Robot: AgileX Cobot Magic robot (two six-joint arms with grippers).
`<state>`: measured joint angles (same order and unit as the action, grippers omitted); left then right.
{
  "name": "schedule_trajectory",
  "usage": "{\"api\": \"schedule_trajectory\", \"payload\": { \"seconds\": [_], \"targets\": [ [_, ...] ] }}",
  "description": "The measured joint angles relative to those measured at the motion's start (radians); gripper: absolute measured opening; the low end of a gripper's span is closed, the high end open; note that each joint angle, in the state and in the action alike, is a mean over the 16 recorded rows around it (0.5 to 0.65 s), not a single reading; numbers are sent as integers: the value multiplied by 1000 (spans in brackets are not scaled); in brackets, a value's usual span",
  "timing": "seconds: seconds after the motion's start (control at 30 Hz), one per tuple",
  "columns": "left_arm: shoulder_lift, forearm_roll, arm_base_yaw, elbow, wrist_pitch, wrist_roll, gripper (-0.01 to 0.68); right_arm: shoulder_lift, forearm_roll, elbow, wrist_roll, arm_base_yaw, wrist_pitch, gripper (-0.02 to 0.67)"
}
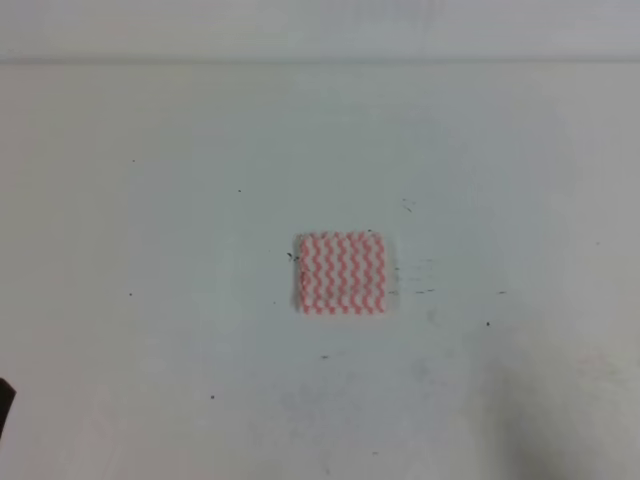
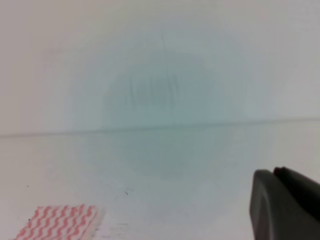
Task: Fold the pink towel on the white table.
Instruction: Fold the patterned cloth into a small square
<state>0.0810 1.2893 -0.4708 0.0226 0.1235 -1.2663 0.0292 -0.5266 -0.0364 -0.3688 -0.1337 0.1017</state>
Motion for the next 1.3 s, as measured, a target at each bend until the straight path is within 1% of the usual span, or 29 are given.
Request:
{"api": "schedule_trajectory", "payload": {
  "seconds": [0.1,0.3,0.47,0.57,0.9,1.3],
  "targets": [
    [-2,1,0,-2,-1,0,-4,2,55,12,41,0,3,-18],
    [-4,2,0,-3,-2,0,-4,2,210,37,168,0,31,-18],
    [-5,4,0,-6,-3,1,-5,3,345,54,275,0,81,-18],
    [-7,5,0,-8,-5,1,-5,3,397,57,329,0,119,-18],
    [-7,4,0,-7,-5,1,-5,3,419,56,339,0,202,-18],
    [-3,2,0,-3,-3,1,-5,0,417,54,339,0,207,-18]
  ]
}}
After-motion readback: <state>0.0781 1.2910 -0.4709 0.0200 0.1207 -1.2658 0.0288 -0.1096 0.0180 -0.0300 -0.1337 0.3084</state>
